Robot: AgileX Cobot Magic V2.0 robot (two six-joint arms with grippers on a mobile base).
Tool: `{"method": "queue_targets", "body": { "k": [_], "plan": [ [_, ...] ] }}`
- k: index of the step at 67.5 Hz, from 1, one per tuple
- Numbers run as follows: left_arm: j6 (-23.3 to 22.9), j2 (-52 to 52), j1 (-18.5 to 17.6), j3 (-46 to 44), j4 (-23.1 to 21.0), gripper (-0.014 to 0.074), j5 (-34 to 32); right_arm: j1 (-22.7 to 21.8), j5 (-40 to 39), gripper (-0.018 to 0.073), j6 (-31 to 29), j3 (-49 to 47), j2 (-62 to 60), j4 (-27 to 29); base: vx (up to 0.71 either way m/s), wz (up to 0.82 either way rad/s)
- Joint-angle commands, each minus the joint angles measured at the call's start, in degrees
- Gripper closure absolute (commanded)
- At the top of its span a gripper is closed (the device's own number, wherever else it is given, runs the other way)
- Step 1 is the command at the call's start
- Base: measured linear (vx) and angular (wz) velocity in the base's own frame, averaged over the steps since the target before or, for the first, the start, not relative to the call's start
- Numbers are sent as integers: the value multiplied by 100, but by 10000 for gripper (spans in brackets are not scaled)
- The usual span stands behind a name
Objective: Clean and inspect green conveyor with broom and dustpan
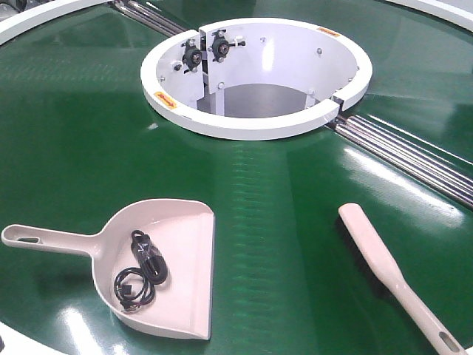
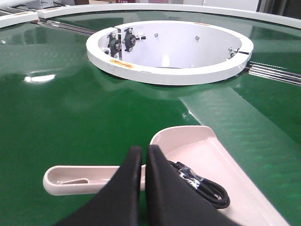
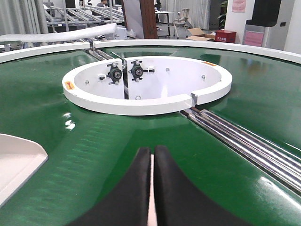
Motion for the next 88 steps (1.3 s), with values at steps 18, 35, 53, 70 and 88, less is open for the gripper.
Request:
{"method": "queue_targets", "body": {
  "k": [18, 35, 53, 70, 88],
  "plan": [
    [-63, 28, -28, -204, -53, 604, -469, -12, -416, 568, -7, -148, 83, 27, 0, 0],
    [-63, -14, -28, -170, -53, 604, -482, -12, -416, 568, -7, -148, 83, 27, 0, 0],
    [-2274, -798, -6, 743, 2152, 604, -1101, -12, -416, 568, -7, -148, 83, 27, 0, 0],
    [-2975, -2015, 654, 1578, 2572, 604, -799, -12, -416, 568, -7, -148, 83, 27, 0, 0],
    [-2967, -2315, 659, 1578, 2766, 604, -558, -12, -415, 569, -7, -148, 83, 27, 0, 0]
  ]
}}
